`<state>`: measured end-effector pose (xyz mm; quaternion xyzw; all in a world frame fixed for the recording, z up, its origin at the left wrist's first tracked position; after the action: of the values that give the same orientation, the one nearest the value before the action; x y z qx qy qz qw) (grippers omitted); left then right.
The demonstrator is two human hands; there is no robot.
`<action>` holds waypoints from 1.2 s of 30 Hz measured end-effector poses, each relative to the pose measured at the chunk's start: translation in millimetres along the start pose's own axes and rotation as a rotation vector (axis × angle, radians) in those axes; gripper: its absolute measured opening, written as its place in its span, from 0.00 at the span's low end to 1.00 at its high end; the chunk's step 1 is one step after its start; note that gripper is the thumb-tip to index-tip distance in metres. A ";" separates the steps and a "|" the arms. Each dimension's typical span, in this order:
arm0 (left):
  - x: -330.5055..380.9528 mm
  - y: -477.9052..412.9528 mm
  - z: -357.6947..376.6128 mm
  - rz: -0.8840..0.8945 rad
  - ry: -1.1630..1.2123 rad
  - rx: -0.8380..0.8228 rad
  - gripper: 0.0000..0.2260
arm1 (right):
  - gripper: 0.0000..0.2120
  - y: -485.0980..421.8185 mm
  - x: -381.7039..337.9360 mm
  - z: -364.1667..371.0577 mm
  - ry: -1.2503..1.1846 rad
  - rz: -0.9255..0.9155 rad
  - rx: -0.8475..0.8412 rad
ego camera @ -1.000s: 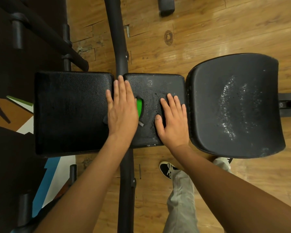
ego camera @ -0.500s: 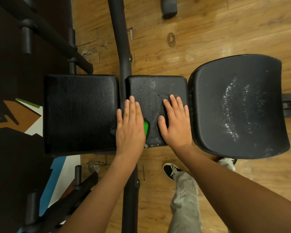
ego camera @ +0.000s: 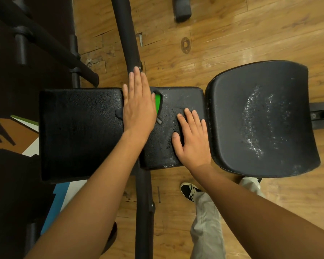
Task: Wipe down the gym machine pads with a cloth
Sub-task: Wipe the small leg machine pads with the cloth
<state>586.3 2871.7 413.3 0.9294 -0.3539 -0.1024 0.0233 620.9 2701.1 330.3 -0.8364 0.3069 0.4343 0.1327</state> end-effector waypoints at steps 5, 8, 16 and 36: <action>9.0 32.7 11.2 0.053 -0.063 -0.027 0.26 | 0.27 -0.2 0.6 -0.1 -0.006 0.001 0.004; 7.3 3.6 9.0 0.058 -0.063 -0.017 0.26 | 0.27 -0.5 1.0 0.6 0.004 0.000 0.002; 1.8 4.8 4.1 -0.009 0.039 -0.026 0.27 | 0.27 -0.7 0.7 0.2 0.007 0.007 -0.012; 11.7 76.3 10.8 0.084 0.000 -0.074 0.28 | 0.26 -0.7 1.4 -0.3 0.004 -0.002 0.000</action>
<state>542.7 2807.1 409.5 0.9123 -0.3885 -0.1141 0.0620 622.2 2700.9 329.3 -0.8377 0.3061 0.4324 0.1324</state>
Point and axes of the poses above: each hand's wrist, its own y-axis away from the middle knuckle, its own z-axis out of the palm, x = y × z, the point moved 7 cm from there along -y, towards the middle knuckle, and after that the axes turned 6 degrees about -y, right-handed, at the moved point
